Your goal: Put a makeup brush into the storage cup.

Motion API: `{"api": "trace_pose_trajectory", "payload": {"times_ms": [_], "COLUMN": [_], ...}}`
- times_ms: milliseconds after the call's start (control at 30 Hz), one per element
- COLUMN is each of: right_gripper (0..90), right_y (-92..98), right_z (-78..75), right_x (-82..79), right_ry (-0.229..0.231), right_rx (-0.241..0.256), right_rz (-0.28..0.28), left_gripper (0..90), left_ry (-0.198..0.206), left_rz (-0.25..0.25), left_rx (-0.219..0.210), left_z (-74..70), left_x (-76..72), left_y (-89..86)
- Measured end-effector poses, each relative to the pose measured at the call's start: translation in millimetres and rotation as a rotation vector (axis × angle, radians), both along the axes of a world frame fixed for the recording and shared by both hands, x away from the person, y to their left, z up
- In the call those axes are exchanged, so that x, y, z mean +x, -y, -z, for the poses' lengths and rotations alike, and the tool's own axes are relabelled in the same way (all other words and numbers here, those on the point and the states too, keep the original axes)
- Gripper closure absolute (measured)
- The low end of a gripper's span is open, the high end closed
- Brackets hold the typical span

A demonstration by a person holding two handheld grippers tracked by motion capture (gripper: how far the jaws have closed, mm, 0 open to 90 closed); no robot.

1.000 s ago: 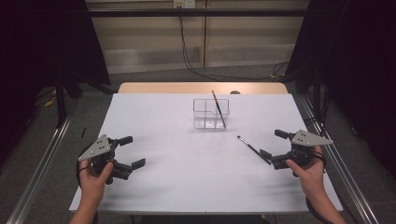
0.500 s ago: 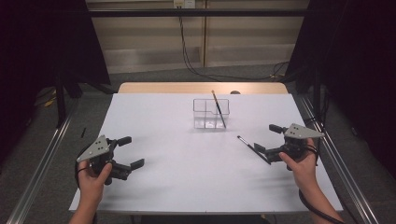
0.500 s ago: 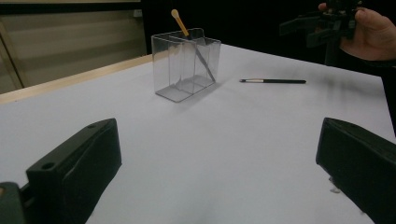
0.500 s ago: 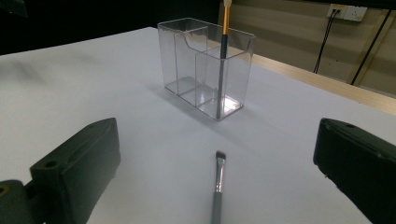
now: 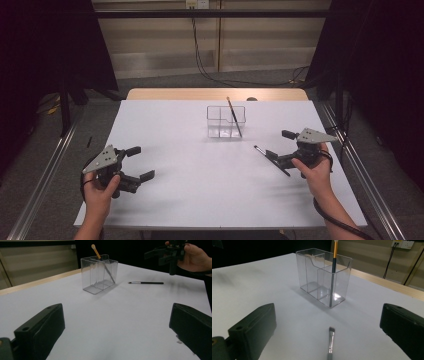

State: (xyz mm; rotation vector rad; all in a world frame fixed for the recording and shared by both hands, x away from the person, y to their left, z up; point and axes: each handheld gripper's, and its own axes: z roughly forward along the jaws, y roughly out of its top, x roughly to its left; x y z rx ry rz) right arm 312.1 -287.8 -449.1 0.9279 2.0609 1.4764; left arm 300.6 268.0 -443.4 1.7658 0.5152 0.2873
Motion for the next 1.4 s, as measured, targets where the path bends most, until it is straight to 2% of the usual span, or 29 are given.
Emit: {"api": "trace_pose_trajectory", "payload": {"times_ms": [333, 733, 967, 1400], "right_gripper": [0.0, 0.0, 0.0, 1.6], "right_y": [-5.7, -9.8, -11.2, -12.9], "right_z": [-1.1, -1.4, -1.8, -0.9], "right_x": [10.3, 19.4, 24.8, 36.0], "right_ry": [-0.012, -0.081, -0.151, -0.308], "right_rx": [-0.011, -0.089, -0.145, -0.272], "right_rz": [-0.008, -0.013, -0.027, -0.046], "left_gripper": [0.0, 0.0, 0.0, 0.0], "left_ry": [0.0, 0.002, 0.003, 0.002], "left_rz": [-0.001, 0.002, 0.005, 0.007], "left_rx": [0.001, 0.0, 0.0, 0.004], "left_z": [-0.1, 0.0, -0.2, 0.4], "left_x": [-0.1, -0.1, -0.1, 0.3], "left_y": [-0.4, -0.4, -0.1, 0.1]}}
